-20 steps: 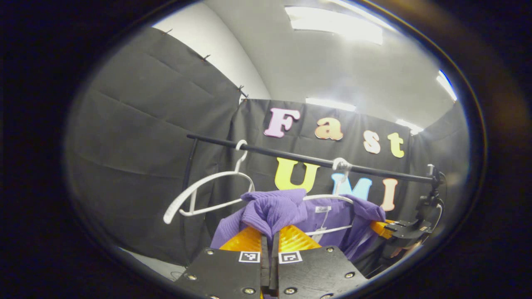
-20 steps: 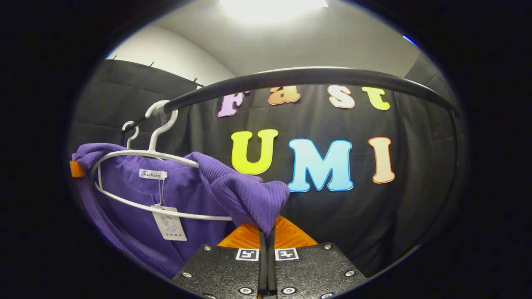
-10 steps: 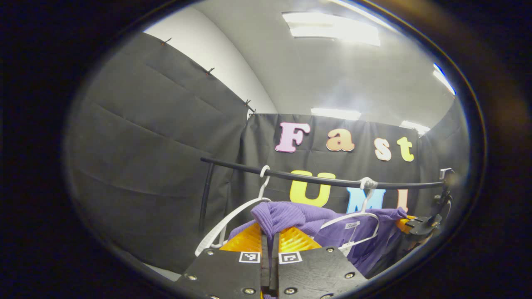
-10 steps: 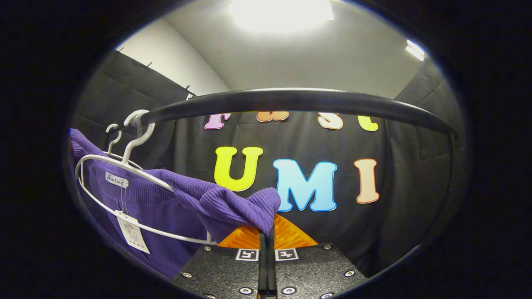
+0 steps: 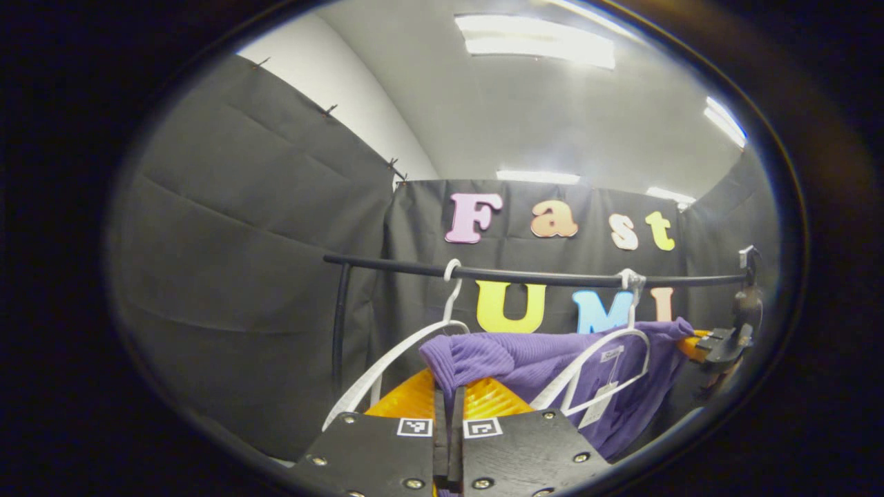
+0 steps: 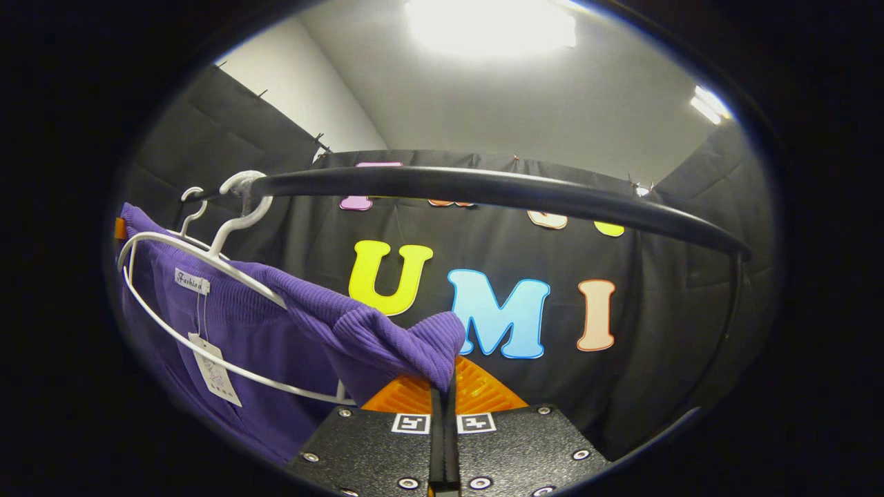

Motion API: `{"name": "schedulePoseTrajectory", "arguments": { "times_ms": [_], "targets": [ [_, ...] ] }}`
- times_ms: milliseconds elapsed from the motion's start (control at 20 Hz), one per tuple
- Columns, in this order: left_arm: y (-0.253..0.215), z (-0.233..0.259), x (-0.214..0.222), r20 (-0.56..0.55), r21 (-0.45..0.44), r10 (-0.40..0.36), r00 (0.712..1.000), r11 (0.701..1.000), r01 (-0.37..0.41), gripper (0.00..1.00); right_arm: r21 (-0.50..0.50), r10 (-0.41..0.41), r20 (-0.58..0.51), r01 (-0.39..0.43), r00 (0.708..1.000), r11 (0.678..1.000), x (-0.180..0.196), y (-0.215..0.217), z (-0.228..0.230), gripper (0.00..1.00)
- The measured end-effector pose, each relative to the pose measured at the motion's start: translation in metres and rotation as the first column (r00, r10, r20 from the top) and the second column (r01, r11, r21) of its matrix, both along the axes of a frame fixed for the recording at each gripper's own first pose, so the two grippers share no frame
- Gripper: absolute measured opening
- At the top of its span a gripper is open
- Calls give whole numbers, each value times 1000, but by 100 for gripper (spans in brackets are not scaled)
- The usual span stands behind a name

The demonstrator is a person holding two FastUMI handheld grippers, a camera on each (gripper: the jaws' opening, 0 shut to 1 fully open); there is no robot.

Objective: Grasp the clothes on the hanger with both hands and then place them into the laundry hamper below.

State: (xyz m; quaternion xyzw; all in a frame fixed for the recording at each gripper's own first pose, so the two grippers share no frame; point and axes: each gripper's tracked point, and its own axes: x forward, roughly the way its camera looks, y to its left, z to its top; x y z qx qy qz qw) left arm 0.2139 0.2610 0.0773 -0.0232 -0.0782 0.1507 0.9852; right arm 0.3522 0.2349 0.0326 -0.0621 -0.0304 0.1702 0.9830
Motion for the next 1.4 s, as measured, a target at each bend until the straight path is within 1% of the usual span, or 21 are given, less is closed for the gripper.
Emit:
{"name": "schedulePoseTrajectory", "arguments": {
  "times_ms": [50,100,200,250,300,550,750,1000,1100,1250,1400],
  "targets": [
    [1,-8,1,-7,8,-11,1000,1000,11,1,-27,-7,8,8,1000,1000,-1,3,-1,0],
    [2,-16,2,-11,12,-24,1000,1000,24,7,-54,-14,14,15,1000,998,-1,4,-3,0],
    [0,-30,1,-14,-1,-50,999,999,50,7,-75,-26,10,27,1000,997,-4,3,-7,0],
    [-1,-37,1,-16,-12,-63,998,998,63,7,-68,-33,2,33,999,997,-6,3,-8,0],
    [-2,-42,2,-21,-19,-74,997,997,74,1,-65,-42,-3,41,999,997,-6,1,-9,0],
    [-22,-57,16,-32,-34,-127,991,991,126,1,-34,-94,-39,93,995,995,5,-19,-15,0],
    [-40,-66,28,-34,-43,-153,988,987,152,1,-43,-123,-15,122,992,992,12,-36,-15,0],
    [-63,-85,43,-34,-74,-165,986,984,162,1,-47,-146,-20,145,989,988,28,-57,-27,0],
    [-76,-90,48,-51,-67,-169,984,984,166,1,-60,-162,-24,160,987,985,35,-66,-34,0],
    [-97,-104,58,-83,-77,-197,977,979,190,1,-52,-177,-55,174,983,983,43,-80,-47,0],
    [-113,-106,66,-95,-85,-201,975,977,193,1,-20,-173,-80,172,982,985,46,-90,-52,0]
  ]
}}
